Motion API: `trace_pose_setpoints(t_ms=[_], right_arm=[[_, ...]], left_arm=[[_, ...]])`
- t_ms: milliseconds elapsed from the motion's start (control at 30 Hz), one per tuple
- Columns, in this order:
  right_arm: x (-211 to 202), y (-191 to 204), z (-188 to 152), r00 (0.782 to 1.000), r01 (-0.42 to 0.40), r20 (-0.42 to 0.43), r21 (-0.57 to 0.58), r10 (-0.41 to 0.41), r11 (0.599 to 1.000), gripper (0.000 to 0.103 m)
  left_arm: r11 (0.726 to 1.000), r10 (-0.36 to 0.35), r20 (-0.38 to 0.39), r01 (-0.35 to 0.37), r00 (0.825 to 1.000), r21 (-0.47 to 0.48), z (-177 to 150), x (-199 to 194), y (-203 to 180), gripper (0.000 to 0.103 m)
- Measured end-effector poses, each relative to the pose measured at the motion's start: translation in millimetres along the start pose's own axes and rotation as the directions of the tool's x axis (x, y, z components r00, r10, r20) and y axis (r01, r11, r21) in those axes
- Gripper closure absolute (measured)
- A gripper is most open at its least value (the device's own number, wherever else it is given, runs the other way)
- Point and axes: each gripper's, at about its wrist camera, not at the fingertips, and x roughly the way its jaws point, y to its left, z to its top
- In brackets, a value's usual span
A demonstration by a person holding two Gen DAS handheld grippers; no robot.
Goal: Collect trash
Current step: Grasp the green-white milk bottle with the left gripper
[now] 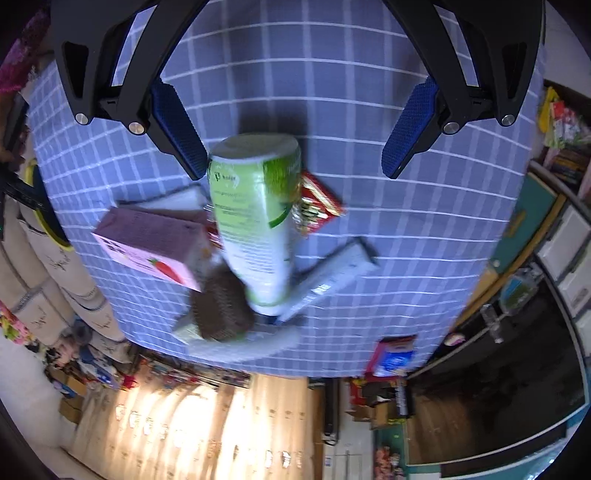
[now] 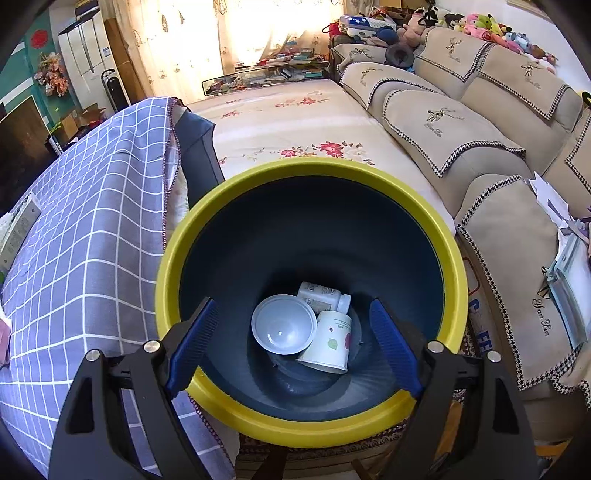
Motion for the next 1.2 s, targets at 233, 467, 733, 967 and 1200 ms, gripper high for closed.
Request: trace_pose_setpoints(t_ms=[233, 467, 733, 967, 1200], right_arm=[[-2.0, 4.7, 2.4, 1.000, -0.004, 0.002, -0.010, 0.004, 1.000, 0.023], [0.8, 7.3, 2.0, 1.000, -0.007, -0.004, -0.014, 0.007, 1.000, 0.023], [5.6, 6.4, 0.5, 1.000, -0.005, -0.013, -0.017, 0.005, 1.000, 0.023], [9.6, 10.1, -0.3, 1.000, -0.011, -0.025, -0.027, 0.010, 1.000, 0.023], [6.8, 11.6, 0.1, 1.000, -0.017, -0.022, -0.032, 0.016, 0.999, 0.023]], left_arm=[[0.999, 0.019, 0.055, -0.021, 0.998, 0.036, 15.1, -4.4, -5.9, 0.009], [0.994, 0.048, 0.062, -0.054, 0.997, 0.097, 34.2, 9.9, -27.2, 0.009], [0.992, 0.069, -0.011, -0.067, 0.998, 0.109, 50.3, 44.1, -25.2, 0.019], [0.987, 0.078, -0.074, -0.067, 0.994, 0.147, 54.8, 70.7, -30.8, 0.025], [0.990, 0.045, -0.086, -0.033, 0.995, 0.134, 50.2, 71.5, -26.1, 0.051]])
